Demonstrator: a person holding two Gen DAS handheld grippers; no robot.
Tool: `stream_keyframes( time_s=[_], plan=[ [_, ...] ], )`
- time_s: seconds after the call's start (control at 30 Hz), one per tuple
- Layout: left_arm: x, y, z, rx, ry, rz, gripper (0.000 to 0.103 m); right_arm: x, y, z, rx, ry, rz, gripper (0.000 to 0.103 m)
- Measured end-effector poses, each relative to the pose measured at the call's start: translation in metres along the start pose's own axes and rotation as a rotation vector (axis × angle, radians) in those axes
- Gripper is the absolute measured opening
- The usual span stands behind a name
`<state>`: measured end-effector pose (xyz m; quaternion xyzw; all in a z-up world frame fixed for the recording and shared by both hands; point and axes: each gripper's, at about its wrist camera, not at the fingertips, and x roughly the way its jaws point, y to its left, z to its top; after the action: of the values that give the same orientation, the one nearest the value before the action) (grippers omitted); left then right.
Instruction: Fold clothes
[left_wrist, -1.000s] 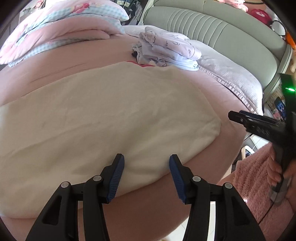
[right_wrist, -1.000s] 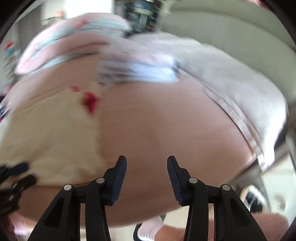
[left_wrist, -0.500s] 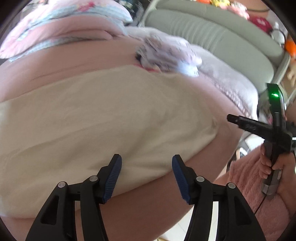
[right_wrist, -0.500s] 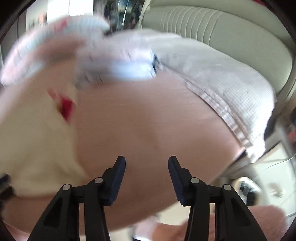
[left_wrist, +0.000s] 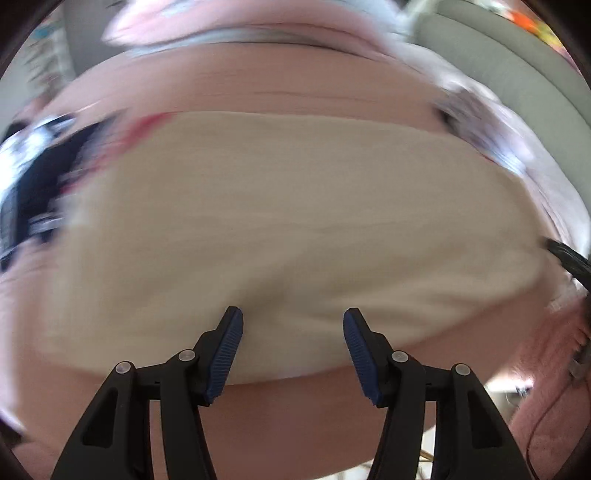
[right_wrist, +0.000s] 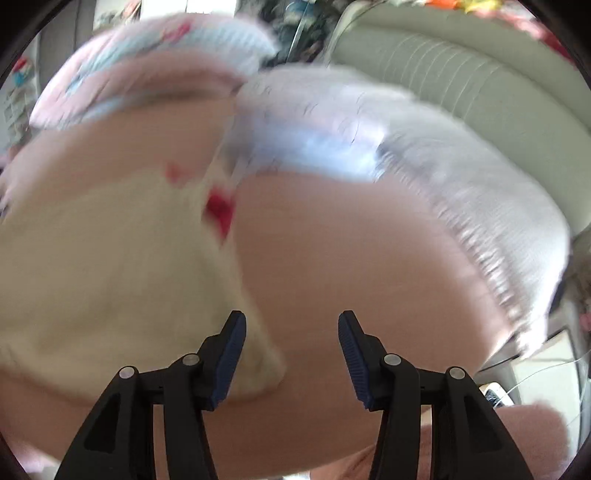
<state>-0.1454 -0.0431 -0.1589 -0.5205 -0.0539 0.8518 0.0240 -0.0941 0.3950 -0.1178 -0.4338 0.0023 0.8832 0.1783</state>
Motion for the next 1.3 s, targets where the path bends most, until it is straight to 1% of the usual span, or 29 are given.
stream_keyframes(
  time_s=[0.03, 0.07, 0.17, 0.3, 0.37, 0.4, 0.43, 0.5, 0.53, 0.57, 0.6, 0.63, 0.67, 0.7, 0.73, 0.77, 0.8, 0.83, 0.87, 0.93, 0.97, 1.03, 1.1, 1.13, 1.17, 1.2, 1.23, 1.3],
  plan=[
    [-0.007, 0.013, 0.008, -0.013, -0.025, -0.007, 0.054, -0.007, 0.009, 0.008, -0.031, -0.038, 0.016, 0.053],
    [-0.014, 0.026, 0.017, -0.026, -0.051, -0.015, 0.054, -0.011, 0.023, 0.015, -0.075, -0.06, 0.06, 0.053],
    [-0.016, 0.042, 0.036, 0.021, -0.147, 0.008, 0.054, -0.008, 0.078, 0.037, -0.242, -0.092, 0.18, 0.053],
    [0.015, 0.031, 0.058, 0.042, -0.138, -0.112, 0.054, 0.031, 0.12, 0.049, -0.326, -0.027, 0.286, 0.053],
    [0.032, 0.015, 0.068, 0.095, -0.143, -0.125, 0.054, 0.051, 0.14, 0.055, -0.369, 0.007, 0.336, 0.053],
    [0.04, 0.006, 0.072, 0.123, -0.146, -0.131, 0.054, 0.056, 0.148, 0.053, -0.395, 0.022, 0.346, 0.053],
    [0.05, 0.004, 0.078, 0.139, -0.135, -0.116, 0.054, 0.057, 0.155, 0.051, -0.422, 0.013, 0.353, 0.053],
    [0.071, 0.001, 0.089, 0.168, -0.112, -0.081, 0.054, 0.065, 0.152, 0.055, -0.447, -0.035, 0.351, 0.053],
    [0.077, 0.008, 0.092, 0.167, -0.085, -0.043, 0.054, 0.07, 0.144, 0.058, -0.439, -0.06, 0.318, 0.053],
    [0.076, 0.024, 0.09, 0.143, -0.081, -0.021, 0.054, 0.077, 0.134, 0.061, -0.427, -0.083, 0.276, 0.053],
    [0.073, 0.041, 0.087, 0.116, -0.081, -0.002, 0.054, 0.091, 0.115, 0.069, -0.388, -0.092, 0.194, 0.053],
    [0.071, 0.057, 0.084, 0.09, -0.08, 0.018, 0.054, 0.106, 0.093, 0.08, -0.32, -0.068, 0.166, 0.053],
    [0.067, 0.077, 0.079, 0.046, -0.076, 0.063, 0.054, 0.115, 0.069, 0.088, -0.202, -0.033, 0.153, 0.053],
    [0.064, 0.097, 0.074, 0.0, -0.072, 0.11, 0.049, 0.123, 0.038, 0.094, -0.039, -0.001, 0.161, 0.057],
    [0.059, 0.105, 0.074, -0.036, -0.076, 0.097, 0.042, 0.128, 0.021, 0.096, 0.046, 0.006, 0.17, 0.057],
    [0.054, 0.112, 0.074, -0.071, -0.081, 0.075, 0.042, 0.132, 0.009, 0.098, 0.109, 0.016, 0.16, 0.057],
    [0.047, 0.103, 0.08, -0.065, -0.116, 0.074, 0.042, 0.134, 0.002, 0.101, 0.148, 0.021, 0.14, 0.057],
    [0.04, 0.091, 0.087, -0.053, -0.155, 0.076, 0.042, 0.132, 0.002, 0.104, 0.159, 0.016, 0.143, 0.057],
    [0.038, 0.074, 0.092, -0.009, -0.18, 0.037, 0.043, 0.123, 0.012, 0.106, 0.115, -0.02, 0.179, 0.057],
    [0.037, 0.039, 0.103, 0.086, -0.226, -0.051, 0.047, 0.107, 0.034, 0.111, 0.019, -0.087, 0.25, 0.059],
    [0.036, 0.021, 0.108, 0.134, -0.249, -0.095, 0.047, 0.104, 0.055, 0.109, -0.072, -0.086, 0.284, 0.06],
    [0.051, 0.016, 0.117, 0.155, -0.205, -0.085, 0.048, 0.098, 0.096, 0.104, -0.252, -0.082, 0.346, 0.06],
    [0.067, 0.014, 0.125, 0.172, -0.155, -0.07, 0.047, 0.106, 0.129, 0.094, -0.391, -0.037, 0.339, 0.059],
    [0.075, 0.012, 0.13, 0.181, -0.131, -0.062, 0.047, 0.114, 0.139, 0.09, -0.438, -0.021, 0.31, 0.059],
    [0.083, 0.011, 0.134, 0.189, -0.106, -0.055, 0.047, 0.118, 0.141, 0.09, -0.447, -0.035, 0.295, 0.06],
    [0.09, 0.009, 0.138, 0.197, -0.081, -0.047, 0.045, 0.119, 0.138, 0.097, -0.431, -0.032, 0.301, 0.06],
    [0.098, 0.008, 0.142, 0.206, -0.056, -0.039, 0.038, 0.125, 0.131, 0.107, -0.392, -0.013, 0.298, 0.06],
    [0.088, 0.026, 0.152, 0.127, -0.083, 0.07, 0.038, 0.138, 0.118, 0.123, -0.304, -0.003, 0.269, 0.06]
  ],
)
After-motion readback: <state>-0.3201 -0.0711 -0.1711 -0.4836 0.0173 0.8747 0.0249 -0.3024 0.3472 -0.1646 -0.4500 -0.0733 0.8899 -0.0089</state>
